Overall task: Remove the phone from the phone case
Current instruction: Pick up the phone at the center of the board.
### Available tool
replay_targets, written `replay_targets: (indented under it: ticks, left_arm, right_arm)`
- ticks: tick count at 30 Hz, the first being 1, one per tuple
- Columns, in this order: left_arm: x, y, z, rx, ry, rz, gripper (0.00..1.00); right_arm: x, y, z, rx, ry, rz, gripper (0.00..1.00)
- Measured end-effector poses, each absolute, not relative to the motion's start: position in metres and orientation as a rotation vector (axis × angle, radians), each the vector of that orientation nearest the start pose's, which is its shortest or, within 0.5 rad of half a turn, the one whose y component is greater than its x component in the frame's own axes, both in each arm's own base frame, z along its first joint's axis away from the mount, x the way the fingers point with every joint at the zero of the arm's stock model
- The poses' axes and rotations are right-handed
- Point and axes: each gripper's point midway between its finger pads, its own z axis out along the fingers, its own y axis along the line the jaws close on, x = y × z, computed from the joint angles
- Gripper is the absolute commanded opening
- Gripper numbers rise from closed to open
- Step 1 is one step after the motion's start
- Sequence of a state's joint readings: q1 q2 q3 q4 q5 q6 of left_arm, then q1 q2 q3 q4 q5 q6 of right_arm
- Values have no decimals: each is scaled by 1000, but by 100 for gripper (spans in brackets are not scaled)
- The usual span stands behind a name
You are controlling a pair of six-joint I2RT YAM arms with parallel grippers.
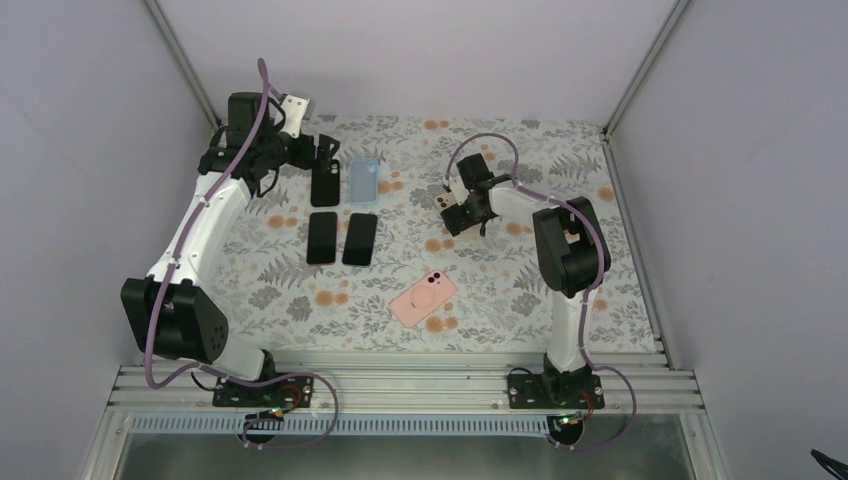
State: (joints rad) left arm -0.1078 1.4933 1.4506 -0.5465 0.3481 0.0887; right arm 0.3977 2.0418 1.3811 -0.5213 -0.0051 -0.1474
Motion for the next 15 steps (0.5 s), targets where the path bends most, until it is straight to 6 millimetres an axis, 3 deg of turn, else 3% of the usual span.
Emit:
replay_targets:
  ticks: [7,15]
  left_arm:
    - [435,-105,294,402,2109,-382,100]
    - [434,-106,294,405,2109,-386,100]
  right_arm:
    - [428,183,17,-741,2642,90,72]
    - [427,184,20,-747,2646,95,72]
